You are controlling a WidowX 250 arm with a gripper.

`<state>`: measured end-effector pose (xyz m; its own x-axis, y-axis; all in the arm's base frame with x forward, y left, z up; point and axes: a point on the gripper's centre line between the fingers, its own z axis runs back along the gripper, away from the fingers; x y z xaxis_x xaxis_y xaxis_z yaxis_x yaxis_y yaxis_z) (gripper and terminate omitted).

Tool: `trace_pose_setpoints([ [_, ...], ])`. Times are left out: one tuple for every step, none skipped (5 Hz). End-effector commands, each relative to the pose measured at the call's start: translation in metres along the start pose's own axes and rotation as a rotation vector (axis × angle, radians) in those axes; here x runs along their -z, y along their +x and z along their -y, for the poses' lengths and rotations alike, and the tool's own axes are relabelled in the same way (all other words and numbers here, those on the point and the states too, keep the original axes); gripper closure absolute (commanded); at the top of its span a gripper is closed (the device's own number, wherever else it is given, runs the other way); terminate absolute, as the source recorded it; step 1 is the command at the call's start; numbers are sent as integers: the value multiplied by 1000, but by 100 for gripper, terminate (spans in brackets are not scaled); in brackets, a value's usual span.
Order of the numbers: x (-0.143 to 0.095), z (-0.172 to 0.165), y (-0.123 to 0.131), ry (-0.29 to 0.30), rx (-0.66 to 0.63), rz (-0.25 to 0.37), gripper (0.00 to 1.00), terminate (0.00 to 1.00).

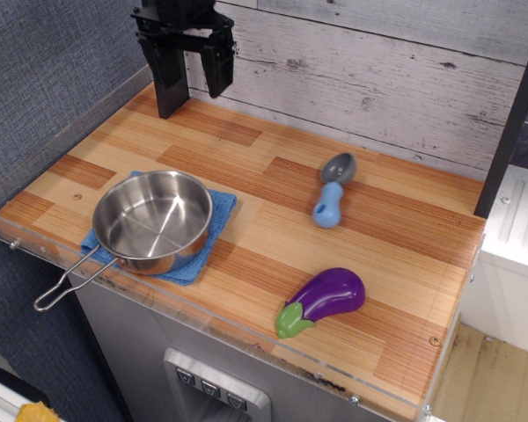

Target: Pick up the blue spoon and move it behind the eggplant

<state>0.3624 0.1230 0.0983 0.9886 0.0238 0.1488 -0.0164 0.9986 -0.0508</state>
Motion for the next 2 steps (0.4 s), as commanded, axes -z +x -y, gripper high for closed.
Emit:
trace_pose_setpoints([
  [-12,9,-7,58,-5,54,0,0],
  [-7,11,-7,71,-11,50,0,0],
])
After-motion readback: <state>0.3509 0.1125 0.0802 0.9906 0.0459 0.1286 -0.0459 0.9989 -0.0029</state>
